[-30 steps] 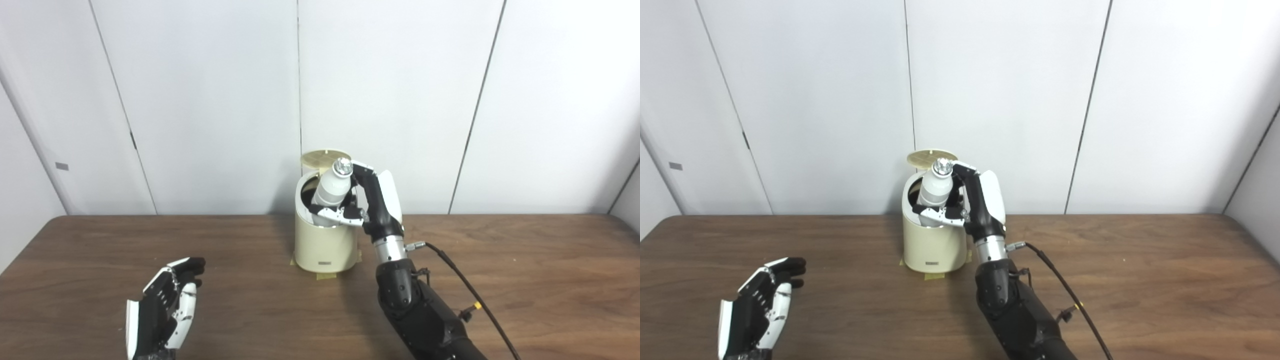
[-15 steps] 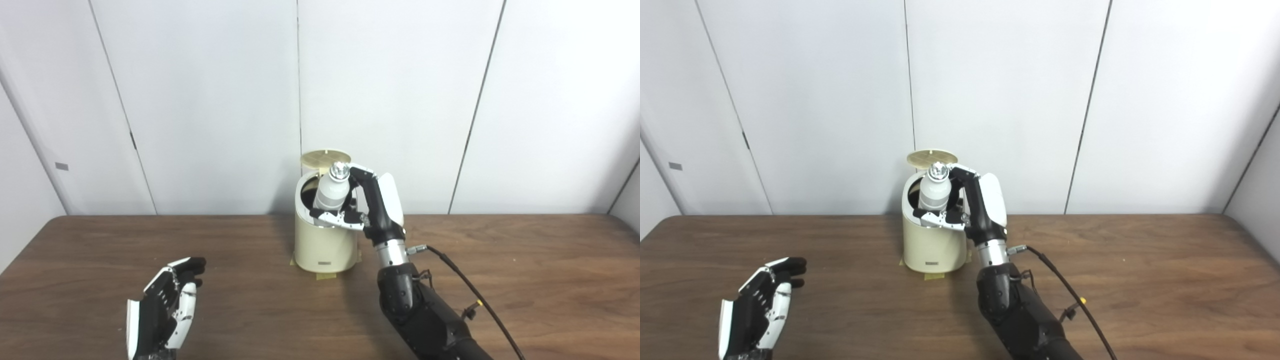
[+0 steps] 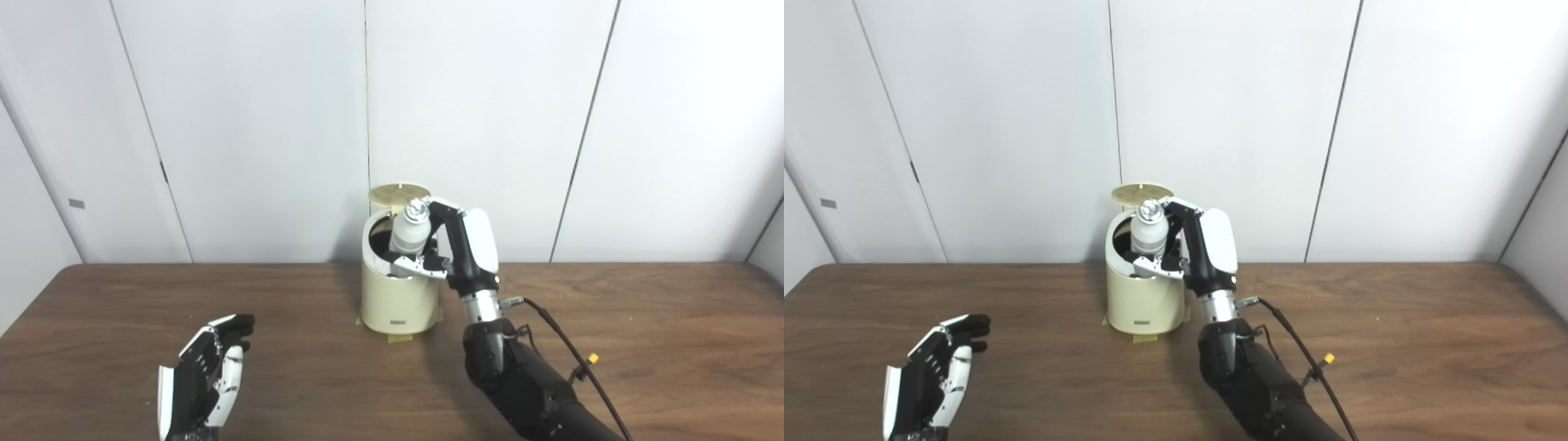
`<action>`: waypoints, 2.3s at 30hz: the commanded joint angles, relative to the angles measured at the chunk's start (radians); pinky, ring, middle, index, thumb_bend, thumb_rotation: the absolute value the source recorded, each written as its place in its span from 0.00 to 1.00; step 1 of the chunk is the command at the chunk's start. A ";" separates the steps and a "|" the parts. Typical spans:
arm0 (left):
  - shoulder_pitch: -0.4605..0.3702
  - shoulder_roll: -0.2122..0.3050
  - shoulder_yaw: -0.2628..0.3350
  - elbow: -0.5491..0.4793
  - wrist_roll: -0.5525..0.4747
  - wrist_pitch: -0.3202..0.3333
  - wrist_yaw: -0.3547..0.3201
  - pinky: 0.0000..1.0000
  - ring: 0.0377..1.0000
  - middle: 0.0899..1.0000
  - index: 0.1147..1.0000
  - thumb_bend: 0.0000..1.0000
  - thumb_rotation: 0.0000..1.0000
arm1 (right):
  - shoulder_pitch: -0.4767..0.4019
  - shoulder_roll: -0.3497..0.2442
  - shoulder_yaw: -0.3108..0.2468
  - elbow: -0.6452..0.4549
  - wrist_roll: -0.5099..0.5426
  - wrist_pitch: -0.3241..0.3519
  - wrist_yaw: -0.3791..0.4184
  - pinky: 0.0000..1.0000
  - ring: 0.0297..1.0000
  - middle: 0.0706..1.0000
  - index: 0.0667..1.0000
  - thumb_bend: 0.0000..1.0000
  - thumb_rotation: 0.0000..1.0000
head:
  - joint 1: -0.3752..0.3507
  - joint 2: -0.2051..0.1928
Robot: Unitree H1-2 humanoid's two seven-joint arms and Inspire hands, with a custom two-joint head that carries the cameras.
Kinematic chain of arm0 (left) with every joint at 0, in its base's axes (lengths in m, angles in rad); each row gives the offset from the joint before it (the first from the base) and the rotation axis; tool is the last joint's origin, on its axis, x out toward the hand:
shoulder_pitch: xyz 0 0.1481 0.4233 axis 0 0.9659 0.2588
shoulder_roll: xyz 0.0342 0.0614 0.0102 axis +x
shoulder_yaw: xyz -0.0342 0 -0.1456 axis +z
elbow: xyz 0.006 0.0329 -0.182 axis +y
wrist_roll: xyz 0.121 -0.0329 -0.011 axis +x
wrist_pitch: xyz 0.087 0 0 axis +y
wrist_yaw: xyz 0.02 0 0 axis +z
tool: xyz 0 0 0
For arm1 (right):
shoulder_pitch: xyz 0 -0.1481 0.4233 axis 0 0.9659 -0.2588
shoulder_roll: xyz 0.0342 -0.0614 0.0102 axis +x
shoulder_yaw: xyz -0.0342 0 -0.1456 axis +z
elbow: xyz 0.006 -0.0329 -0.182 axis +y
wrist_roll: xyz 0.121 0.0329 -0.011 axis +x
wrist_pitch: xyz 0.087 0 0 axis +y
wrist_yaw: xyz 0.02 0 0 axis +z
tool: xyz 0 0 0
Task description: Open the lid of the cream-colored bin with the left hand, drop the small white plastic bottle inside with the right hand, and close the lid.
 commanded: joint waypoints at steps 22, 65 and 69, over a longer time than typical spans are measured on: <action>0.022 -0.044 -0.032 0.067 0.027 -0.037 0.004 0.63 0.68 0.66 0.62 0.18 0.55 | -0.068 -0.001 0.049 0.035 0.028 -0.018 -0.045 0.40 0.42 0.45 0.46 0.52 0.00 | 0.008 0.000; 0.012 -0.040 -0.035 0.080 0.034 -0.040 0.006 0.62 0.68 0.66 0.62 0.18 0.55 | -0.017 0.013 -0.071 0.011 0.023 -0.018 -0.049 0.38 0.41 0.44 0.46 0.62 0.16 | -0.001 -0.003; 0.009 -0.041 -0.034 0.082 0.035 -0.035 0.008 0.63 0.68 0.66 0.62 0.19 0.56 | 0.052 0.000 -0.109 -0.107 0.092 -0.018 -0.012 0.32 0.35 0.39 0.44 0.52 0.15 | -0.008 -0.002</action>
